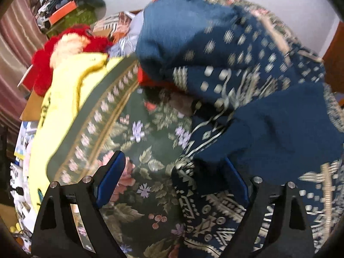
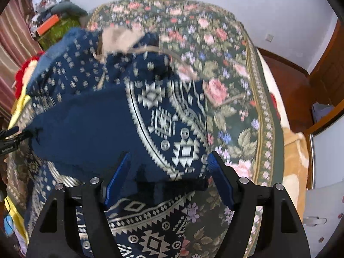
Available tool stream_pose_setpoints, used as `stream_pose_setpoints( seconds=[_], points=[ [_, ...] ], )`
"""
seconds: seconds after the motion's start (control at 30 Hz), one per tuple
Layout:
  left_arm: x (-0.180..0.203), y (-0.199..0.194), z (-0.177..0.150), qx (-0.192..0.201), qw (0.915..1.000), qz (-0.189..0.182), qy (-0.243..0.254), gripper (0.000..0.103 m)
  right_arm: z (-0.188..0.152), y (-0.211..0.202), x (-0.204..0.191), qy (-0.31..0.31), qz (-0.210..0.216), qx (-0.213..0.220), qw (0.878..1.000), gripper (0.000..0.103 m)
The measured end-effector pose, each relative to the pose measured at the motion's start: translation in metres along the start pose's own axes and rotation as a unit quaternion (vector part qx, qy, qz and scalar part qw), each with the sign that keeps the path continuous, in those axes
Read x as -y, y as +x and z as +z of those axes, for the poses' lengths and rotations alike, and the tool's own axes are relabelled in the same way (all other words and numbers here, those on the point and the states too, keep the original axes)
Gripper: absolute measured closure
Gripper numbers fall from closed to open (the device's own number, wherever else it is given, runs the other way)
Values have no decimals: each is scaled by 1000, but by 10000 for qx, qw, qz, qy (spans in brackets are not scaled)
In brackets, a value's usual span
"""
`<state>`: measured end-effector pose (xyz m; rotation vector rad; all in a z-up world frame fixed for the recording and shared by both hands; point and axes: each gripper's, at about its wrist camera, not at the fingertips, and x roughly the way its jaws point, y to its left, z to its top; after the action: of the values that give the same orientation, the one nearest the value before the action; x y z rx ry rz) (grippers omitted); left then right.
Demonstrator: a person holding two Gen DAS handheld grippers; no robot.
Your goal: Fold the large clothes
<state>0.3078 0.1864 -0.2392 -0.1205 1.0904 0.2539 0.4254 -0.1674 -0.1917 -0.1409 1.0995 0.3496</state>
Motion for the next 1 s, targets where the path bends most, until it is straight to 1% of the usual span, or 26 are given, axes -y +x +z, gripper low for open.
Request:
stream_pose_setpoints(
  seconds=[0.17,0.27,0.37,0.4,0.47,0.5,0.57,0.63,0.73,0.83,0.93,1.0],
  points=[
    [3,-44,32,495,9975,-501,-62,14,22,-23,-2,-16,57,419,9991,32],
    [15,-64,61,774,9946,-681,81,14,38,-32,-5,-66,85,637,9979,32],
    [31,-77,89,1022,9915,-759,253,14,56,-36,-8,-138,66,788,9968,32],
    [30,-77,96,1071,9907,-801,262,14,64,-37,-10,-166,67,853,9962,32],
    [43,-77,118,1187,9884,-932,195,14,73,-38,-14,-213,63,942,9953,32],
    [50,-77,119,1195,9878,-984,177,14,77,-38,-15,-236,63,973,9950,32],
    [64,-69,136,1162,9862,-1167,175,14,89,-34,-19,-284,93,1037,9942,32],
    [77,-59,147,1099,9858,-1252,224,14,98,-29,-23,-345,135,1067,9936,32],
    [93,-43,162,940,9873,-1258,222,14,112,-15,-30,-406,116,1028,9938,32],
    [112,-27,174,837,9861,-1416,249,14,122,6,-36,-457,243,899,9946,32],
    [127,-10,185,807,9876,-1298,348,14,131,34,-37,-369,310,683,9965,32],
    [131,2,191,738,9891,-1221,376,14,139,60,-32,-202,380,377,9984,32]
  ],
)
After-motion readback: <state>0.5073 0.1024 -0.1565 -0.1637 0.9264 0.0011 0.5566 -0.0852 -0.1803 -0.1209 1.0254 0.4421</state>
